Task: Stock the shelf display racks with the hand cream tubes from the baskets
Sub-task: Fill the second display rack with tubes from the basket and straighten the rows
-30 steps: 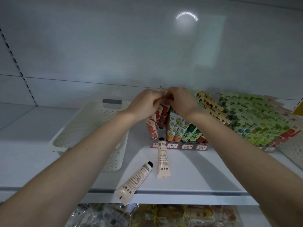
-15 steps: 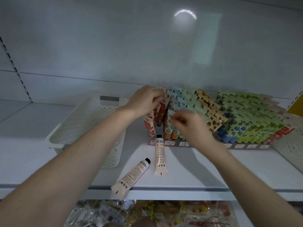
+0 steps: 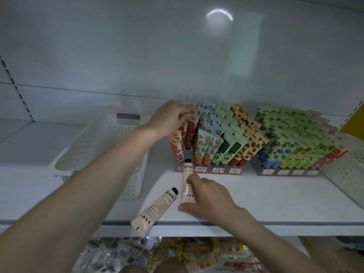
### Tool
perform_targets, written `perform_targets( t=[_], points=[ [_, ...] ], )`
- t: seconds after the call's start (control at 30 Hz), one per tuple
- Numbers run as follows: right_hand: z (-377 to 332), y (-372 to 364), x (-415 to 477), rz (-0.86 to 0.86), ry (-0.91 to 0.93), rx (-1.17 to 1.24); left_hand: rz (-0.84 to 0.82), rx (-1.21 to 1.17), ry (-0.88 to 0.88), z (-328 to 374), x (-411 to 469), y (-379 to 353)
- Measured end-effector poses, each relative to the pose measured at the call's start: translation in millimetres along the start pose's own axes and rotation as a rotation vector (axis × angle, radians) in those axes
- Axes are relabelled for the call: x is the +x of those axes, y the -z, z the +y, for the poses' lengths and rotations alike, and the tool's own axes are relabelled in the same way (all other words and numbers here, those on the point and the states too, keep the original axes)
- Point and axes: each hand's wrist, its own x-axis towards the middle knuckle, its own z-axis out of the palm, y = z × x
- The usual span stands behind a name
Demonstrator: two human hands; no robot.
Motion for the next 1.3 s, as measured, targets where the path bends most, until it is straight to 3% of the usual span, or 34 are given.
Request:
perform_targets(
  t=[0.43,0.6,0.77,1.1,1.2,1.3],
  points=[
    [0.1,-5.3,-1.6,0.065,-0.142,0.16,-0.003,-0.014,0.014,-1.6,0.8,-2.0],
    [5.8,-3.0,-6.8,0.069,-0.103,0.27,-0.006,-0.014,0.019,-1.7,0.1,-1.3],
    [18.8,0.3,-11.7,0.203,-0.06,0.415,-0.015,-0.01,0.026,-2.3,0.1,-1.2],
    [23.2,-13.7,-23.8,0.206,0.156,0.264,-0.047,0.012,0.039,-5.0,1.1,-1.7],
    [23.9,-12.6,-24.4,0.276,0.274,0.106,-0.049,0.015,0.047,-3.0,0.5,-1.0],
    [28.2,1.5,-14.7,0.469,0.366,0.039,-0.051,0.013,0.05,-3.1,0.3,-0.7]
  ],
)
